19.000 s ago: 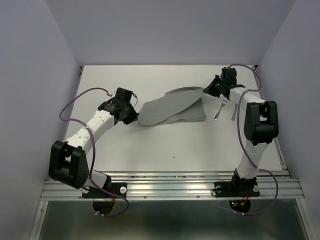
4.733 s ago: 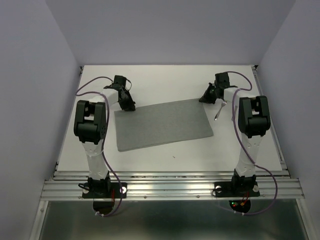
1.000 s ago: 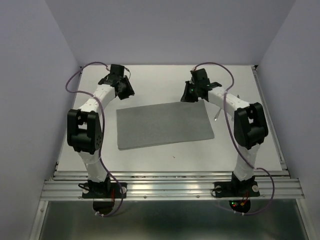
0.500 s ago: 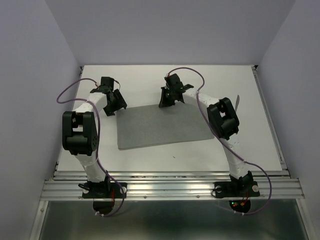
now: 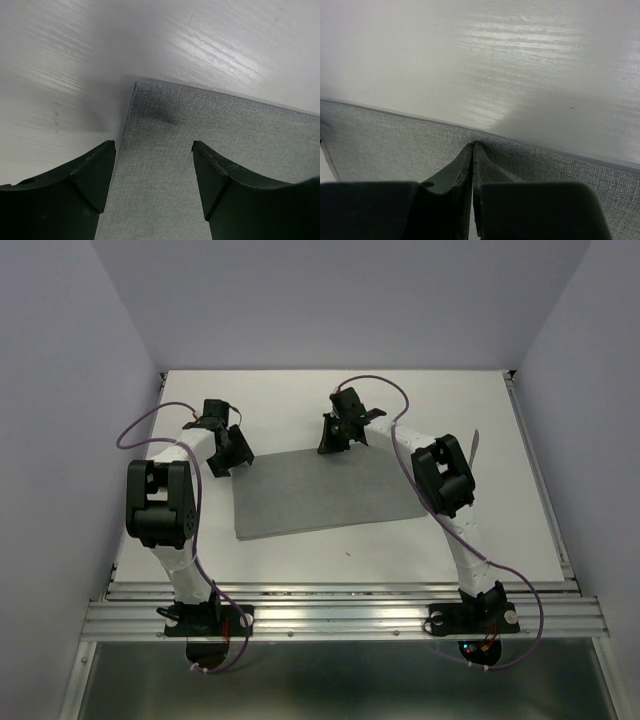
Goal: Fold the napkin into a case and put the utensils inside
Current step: Pick up the rectangle-folded napkin at the center of the board.
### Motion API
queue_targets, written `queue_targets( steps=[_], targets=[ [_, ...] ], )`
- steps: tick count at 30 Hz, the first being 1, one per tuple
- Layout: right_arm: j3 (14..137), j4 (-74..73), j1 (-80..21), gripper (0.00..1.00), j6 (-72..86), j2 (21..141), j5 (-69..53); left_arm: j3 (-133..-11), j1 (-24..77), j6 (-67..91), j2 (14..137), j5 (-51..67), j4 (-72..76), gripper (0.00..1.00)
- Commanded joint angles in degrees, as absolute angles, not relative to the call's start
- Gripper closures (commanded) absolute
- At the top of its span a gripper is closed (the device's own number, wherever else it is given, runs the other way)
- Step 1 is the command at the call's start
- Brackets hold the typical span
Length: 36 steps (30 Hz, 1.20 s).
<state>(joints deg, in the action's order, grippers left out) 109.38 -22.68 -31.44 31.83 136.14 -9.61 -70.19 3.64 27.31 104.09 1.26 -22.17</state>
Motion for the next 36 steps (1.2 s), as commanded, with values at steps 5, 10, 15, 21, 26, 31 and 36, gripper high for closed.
queue_targets(
  steps=[5, 10, 15, 21, 26, 31, 36],
  targets=[
    [110.1, -22.7, -31.5, 0.93, 31.9, 137.1, -7.1, -69.3, 3.4, 26.5, 105.0, -1.4, -21.5, 0.27],
    [109.8, -22.7, -31.5, 0.93, 32.0, 137.0, -7.1, -69.4, 3.4, 26.7, 105.6, -3.7, -21.5, 0.32],
    [109.4, -22.7, -31.5, 0.92, 32.1, 136.9, -7.2, -70.0, 3.4, 26.2, 106.9, -4.6, -22.3, 0.41],
    [109.2, -22.5, -31.5, 0.91, 32.3, 136.2, -6.9, -65.8, 3.8, 27.2, 106.4, 0.1, -20.7, 0.42],
    [109.6, -22.6, -31.5, 0.91, 32.5, 136.6, -7.4, -65.0, 4.8, 28.2, 106.6, 0.6, -20.7, 0.44],
    [108.7, -22.5, -31.5, 0.90, 32.3, 135.8, -6.9, -62.7, 4.8, 28.7, 100.3, -4.0, -22.1, 0.39],
    [108.6, -22.3, -31.5, 0.90, 32.4, 136.0, -7.1, -60.7, 4.8, 29.1, 99.5, -3.8, -24.2, 0.40]
  ],
)
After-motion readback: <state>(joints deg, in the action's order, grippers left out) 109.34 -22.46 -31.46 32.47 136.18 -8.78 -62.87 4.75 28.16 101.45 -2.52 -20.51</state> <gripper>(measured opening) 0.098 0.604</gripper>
